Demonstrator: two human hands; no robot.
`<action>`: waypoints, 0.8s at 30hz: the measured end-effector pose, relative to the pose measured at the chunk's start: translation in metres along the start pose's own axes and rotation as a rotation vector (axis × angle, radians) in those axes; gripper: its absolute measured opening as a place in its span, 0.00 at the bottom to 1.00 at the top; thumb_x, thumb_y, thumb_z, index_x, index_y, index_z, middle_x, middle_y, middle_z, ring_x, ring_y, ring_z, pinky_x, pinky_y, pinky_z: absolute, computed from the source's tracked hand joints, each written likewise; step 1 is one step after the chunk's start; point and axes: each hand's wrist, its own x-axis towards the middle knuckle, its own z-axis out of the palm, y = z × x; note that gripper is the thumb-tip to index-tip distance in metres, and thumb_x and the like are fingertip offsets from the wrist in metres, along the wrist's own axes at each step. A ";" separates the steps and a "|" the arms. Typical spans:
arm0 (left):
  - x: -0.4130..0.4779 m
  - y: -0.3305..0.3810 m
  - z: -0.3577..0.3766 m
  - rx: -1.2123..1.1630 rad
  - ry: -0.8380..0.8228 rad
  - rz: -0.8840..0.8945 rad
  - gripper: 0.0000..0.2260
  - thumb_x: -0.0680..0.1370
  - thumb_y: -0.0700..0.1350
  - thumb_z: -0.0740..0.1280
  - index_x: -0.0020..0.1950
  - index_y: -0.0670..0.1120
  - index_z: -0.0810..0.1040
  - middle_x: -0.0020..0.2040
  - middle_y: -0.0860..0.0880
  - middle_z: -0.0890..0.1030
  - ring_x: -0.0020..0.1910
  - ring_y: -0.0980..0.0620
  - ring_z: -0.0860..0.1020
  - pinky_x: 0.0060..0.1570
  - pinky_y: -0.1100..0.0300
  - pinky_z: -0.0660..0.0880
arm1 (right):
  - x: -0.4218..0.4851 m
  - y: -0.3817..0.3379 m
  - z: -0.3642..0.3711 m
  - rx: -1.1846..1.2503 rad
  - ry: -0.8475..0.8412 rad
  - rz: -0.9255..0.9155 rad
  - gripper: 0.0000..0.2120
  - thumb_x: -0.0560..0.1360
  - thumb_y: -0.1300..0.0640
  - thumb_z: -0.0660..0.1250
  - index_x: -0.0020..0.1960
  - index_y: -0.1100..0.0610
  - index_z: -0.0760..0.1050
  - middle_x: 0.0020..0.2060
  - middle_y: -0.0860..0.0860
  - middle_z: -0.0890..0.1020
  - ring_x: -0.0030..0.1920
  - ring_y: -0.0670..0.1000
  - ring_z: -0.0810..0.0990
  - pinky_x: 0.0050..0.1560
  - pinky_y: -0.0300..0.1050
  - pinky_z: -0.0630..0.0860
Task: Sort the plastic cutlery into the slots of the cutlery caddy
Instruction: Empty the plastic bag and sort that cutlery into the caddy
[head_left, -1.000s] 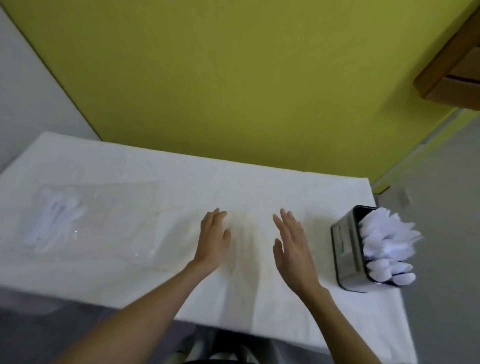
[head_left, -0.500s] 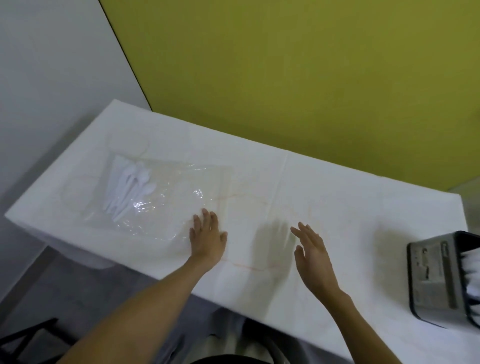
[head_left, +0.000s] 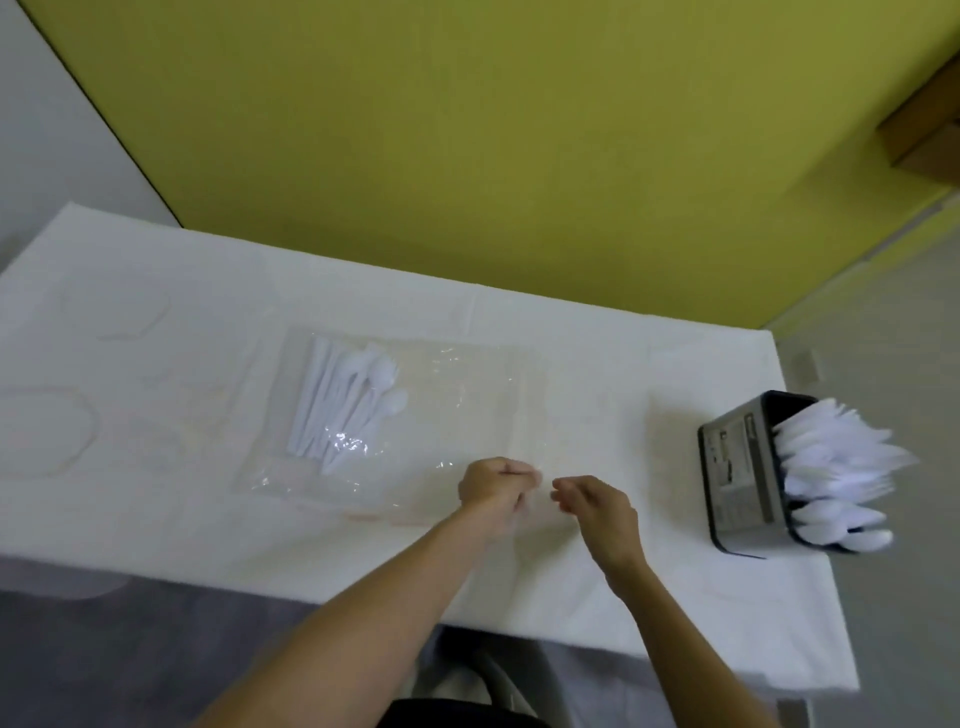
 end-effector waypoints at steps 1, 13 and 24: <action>-0.001 0.003 0.003 -0.131 -0.059 -0.096 0.04 0.70 0.39 0.76 0.41 0.42 0.82 0.33 0.47 0.80 0.29 0.53 0.75 0.26 0.67 0.73 | -0.001 0.001 -0.003 0.098 -0.012 0.043 0.07 0.78 0.51 0.66 0.48 0.51 0.82 0.41 0.46 0.86 0.45 0.48 0.84 0.55 0.49 0.79; -0.012 -0.004 -0.005 -0.249 -0.264 -0.136 0.01 0.76 0.35 0.68 0.46 0.38 0.80 0.35 0.46 0.84 0.36 0.55 0.82 0.39 0.67 0.81 | -0.010 -0.004 -0.009 0.322 -0.080 0.149 0.06 0.70 0.55 0.77 0.41 0.58 0.85 0.35 0.55 0.85 0.37 0.50 0.83 0.42 0.44 0.83; -0.020 -0.014 0.011 -0.162 -0.145 -0.035 0.09 0.72 0.27 0.68 0.47 0.39 0.78 0.41 0.42 0.80 0.37 0.49 0.79 0.38 0.61 0.79 | -0.011 -0.007 -0.011 0.040 -0.096 0.020 0.06 0.69 0.64 0.68 0.42 0.57 0.83 0.33 0.54 0.85 0.32 0.52 0.83 0.39 0.44 0.83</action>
